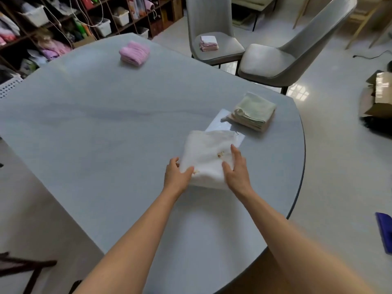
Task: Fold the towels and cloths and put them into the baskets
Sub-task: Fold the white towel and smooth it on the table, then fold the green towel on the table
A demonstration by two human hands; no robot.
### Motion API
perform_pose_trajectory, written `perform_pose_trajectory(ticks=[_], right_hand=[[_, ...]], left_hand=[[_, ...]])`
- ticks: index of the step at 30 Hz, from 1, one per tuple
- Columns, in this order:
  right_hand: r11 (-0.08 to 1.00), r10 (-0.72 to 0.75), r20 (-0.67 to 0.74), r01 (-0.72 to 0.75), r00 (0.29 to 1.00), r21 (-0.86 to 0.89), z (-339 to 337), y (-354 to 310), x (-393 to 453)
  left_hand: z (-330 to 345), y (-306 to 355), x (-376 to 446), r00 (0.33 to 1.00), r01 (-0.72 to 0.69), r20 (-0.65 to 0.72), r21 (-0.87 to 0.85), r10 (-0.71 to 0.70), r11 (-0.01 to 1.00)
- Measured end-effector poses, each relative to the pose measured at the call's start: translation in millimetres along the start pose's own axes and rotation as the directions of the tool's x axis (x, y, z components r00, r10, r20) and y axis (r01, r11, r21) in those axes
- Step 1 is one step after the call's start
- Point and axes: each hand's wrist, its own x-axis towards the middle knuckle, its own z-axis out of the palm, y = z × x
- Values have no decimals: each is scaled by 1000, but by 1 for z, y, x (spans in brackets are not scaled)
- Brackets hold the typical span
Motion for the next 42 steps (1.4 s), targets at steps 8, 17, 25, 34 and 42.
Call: perform_pose_trajectory(ticks=[8,17,25,34,42], right_hand=[[880,52,1,-45,999,-473,28,35,-1],[674,-422,378,564,824,-477,119,-47,-75],[591,-256,883,787,393,-179,252,-81,-226],[399,105,970,884,220,-244,368,-27,-327],[290,216,964,933,154,-214,490,41,-368]], left_hand=[[-11,-41,-19,989,20,127,363,-71,931],[-157,-127,-105,973,222,-53,462,-223,858],[-255,-243,-254,836,546,-294,363,-463,755],[-259,-386,-339,684,715,-288,83,-670,694],[-253,-527,-305,562,738,-221,-303,-797,603]])
